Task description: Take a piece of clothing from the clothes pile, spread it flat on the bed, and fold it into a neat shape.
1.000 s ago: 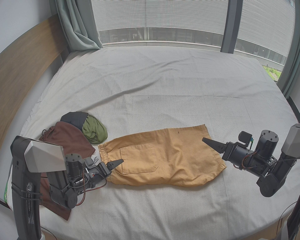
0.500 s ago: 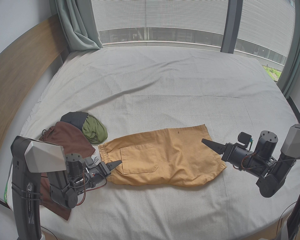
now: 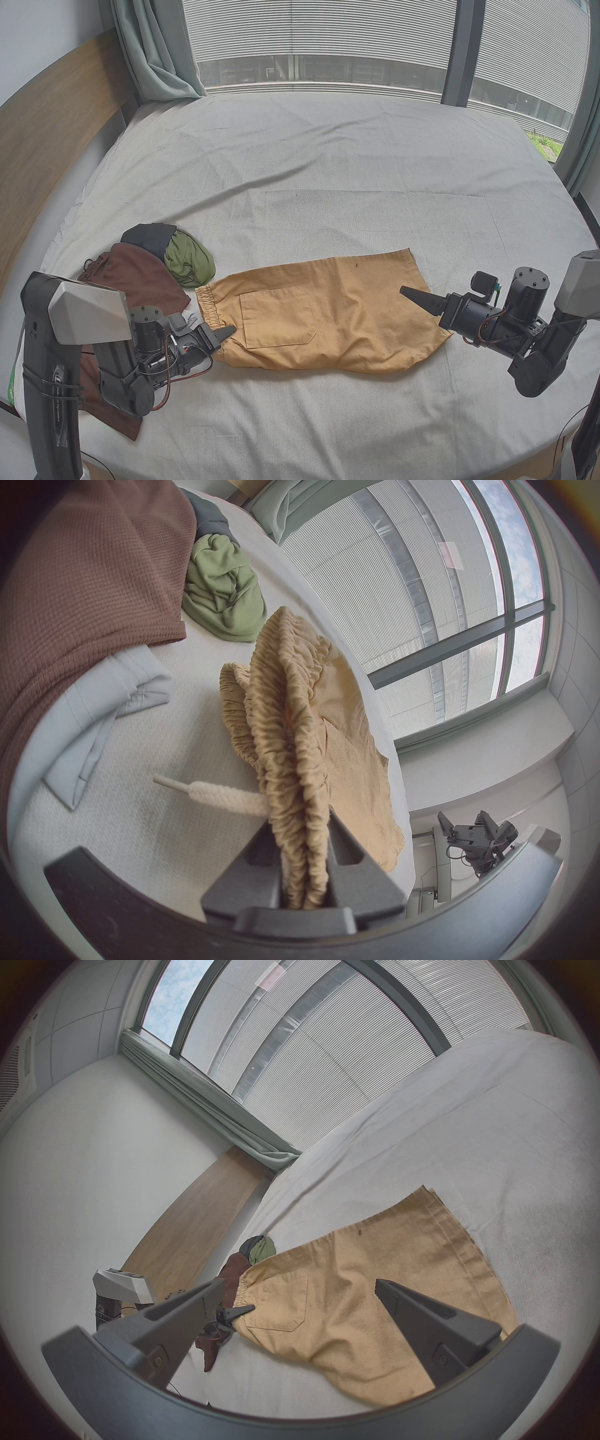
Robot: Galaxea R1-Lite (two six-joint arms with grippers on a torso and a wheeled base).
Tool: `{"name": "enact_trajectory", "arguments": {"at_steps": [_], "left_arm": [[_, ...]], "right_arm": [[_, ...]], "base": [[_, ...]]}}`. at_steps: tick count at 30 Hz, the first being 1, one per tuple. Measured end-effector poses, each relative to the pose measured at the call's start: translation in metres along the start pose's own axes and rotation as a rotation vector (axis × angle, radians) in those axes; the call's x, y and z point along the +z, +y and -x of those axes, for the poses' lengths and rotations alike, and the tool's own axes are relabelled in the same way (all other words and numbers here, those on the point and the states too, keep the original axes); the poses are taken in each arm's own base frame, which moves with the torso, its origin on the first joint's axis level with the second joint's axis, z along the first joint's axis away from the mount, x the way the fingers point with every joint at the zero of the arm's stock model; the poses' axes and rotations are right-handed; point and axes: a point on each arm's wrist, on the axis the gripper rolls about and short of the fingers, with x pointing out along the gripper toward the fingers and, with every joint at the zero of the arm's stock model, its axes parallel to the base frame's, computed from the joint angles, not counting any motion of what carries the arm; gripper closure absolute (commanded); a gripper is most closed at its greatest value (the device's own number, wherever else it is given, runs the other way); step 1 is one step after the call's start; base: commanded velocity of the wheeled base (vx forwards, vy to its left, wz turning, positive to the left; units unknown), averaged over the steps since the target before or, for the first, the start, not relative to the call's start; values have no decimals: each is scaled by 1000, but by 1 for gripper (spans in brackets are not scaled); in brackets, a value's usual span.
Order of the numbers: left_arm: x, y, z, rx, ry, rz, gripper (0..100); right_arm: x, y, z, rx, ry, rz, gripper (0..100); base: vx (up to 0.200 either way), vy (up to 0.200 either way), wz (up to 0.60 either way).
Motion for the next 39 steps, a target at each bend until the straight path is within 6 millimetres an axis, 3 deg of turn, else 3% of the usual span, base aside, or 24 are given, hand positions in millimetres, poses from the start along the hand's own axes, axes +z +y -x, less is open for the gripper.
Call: {"name": "enact_trajectory", "arguments": {"at_steps": [14, 29, 39], "left_arm": [[7, -3, 2, -8, -24, -27, 100], [14, 2, 6, 6, -45, -50, 100], [14, 3, 7, 6, -43, -50, 100]], "right_arm": [[-25, -36, 1, -107, 82, -65, 0], [-48, -79, 12, -221, 159, -18, 0], [-52, -81, 10, -200, 182, -29, 0]], "base": [[0, 0, 0], [0, 0, 0], [0, 0, 0]]}}
